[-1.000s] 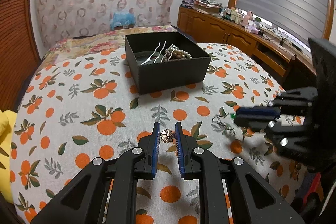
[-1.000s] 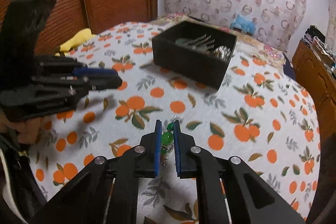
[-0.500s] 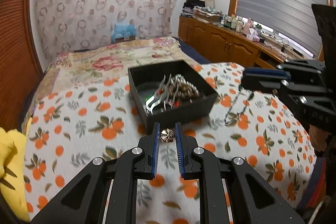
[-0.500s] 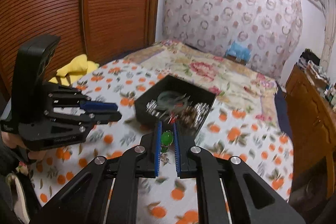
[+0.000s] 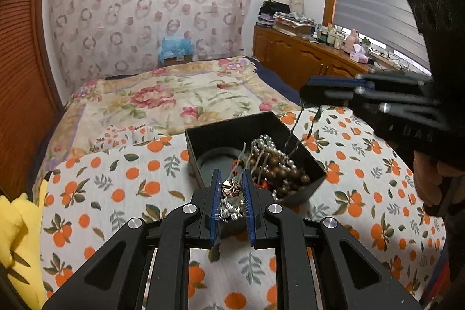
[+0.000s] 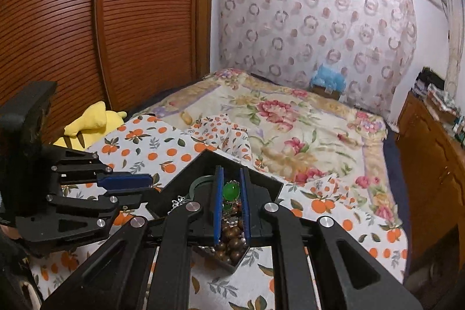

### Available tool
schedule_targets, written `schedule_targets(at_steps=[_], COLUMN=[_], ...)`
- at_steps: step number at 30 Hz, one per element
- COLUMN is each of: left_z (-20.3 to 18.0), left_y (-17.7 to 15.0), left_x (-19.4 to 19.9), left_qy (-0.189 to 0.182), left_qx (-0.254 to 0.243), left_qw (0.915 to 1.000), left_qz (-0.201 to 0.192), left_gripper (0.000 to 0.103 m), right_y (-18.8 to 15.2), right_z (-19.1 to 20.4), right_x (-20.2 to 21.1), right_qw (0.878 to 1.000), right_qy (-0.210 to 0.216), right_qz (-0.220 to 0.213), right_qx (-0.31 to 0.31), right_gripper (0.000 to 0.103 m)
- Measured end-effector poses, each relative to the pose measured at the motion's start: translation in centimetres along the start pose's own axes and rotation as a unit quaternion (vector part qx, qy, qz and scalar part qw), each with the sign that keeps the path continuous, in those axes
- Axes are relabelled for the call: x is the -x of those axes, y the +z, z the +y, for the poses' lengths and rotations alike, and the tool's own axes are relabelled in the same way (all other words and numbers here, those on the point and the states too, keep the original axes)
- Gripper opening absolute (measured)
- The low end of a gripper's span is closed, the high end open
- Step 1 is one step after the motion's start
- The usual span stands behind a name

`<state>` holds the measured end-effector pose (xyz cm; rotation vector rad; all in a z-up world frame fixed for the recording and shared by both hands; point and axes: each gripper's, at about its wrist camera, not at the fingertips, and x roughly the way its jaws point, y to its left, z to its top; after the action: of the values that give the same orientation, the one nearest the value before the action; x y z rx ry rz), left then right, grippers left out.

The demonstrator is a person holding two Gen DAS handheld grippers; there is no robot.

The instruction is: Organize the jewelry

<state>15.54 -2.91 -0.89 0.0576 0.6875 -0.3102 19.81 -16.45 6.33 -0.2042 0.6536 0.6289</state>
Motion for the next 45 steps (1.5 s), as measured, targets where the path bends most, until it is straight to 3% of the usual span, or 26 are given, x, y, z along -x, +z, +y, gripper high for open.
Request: schedule_targets(at_steps=[5,27,30,34,37,39,40,42,45], left_z=[0.6,1.1,1.0,0.7,0.6,0.4,0.3,0.3,0.2], left_y=[0.8,4.4,3.9,3.0,2.2,1.7,1.2,0.6,-0.3], left_x=[-1.4,-7.6,-7.3,-6.0,-4.7,-3.8,-3.1,-2.1,-0.8], left_qy=[0.005,0.027,0.029,0.033,0.035,0.037,0.045,0.049,0.052], left_qx=[0.002,0.006,0.008,0.009,0.015,0.016,0.016,0.02,0.025], left_qw=[1.0,0.9992,0.9991,0.9991,0.9991,0.9991,0.9988,0.9986,0.9983], left_qz=[0.005,0.03,0.03,0.026,0.019,0.014,0.011,0.006,0.003], left_gripper=[0.014,0.016,0.03,0.031,0.05,0.069,0.073,0.08,0.09], right_y=[-0.8,-4.5,-5.1,-5.8,-6.2,-6.6,-6.7,-7.1,-7.6], right_z=[-0.6,-3.1,-3.4,-3.2,-2.9,-2.5,-2.4,-2.2,-1.7], right_x=[-1.8,-1.3,-1.1,-0.5,0.1,0.6,0.7,1.3,2.3], right_qw=[1.0,0.998,0.998,0.997,0.997,0.996,0.996,0.995,0.994], right_qy=[0.008,-0.014,-0.019,-0.023,-0.026,-0.032,-0.034,-0.037,-0.043], right_qz=[0.014,0.018,0.019,0.013,0.008,0.005,0.003,-0.003,-0.009], right_qx=[-0.018,-0.054,-0.06,-0.068,-0.076,-0.079,-0.082,-0.089,-0.097], right_gripper=[0.02,0.02,0.02,0.02,0.02,0.021,0.021,0.039,0.048])
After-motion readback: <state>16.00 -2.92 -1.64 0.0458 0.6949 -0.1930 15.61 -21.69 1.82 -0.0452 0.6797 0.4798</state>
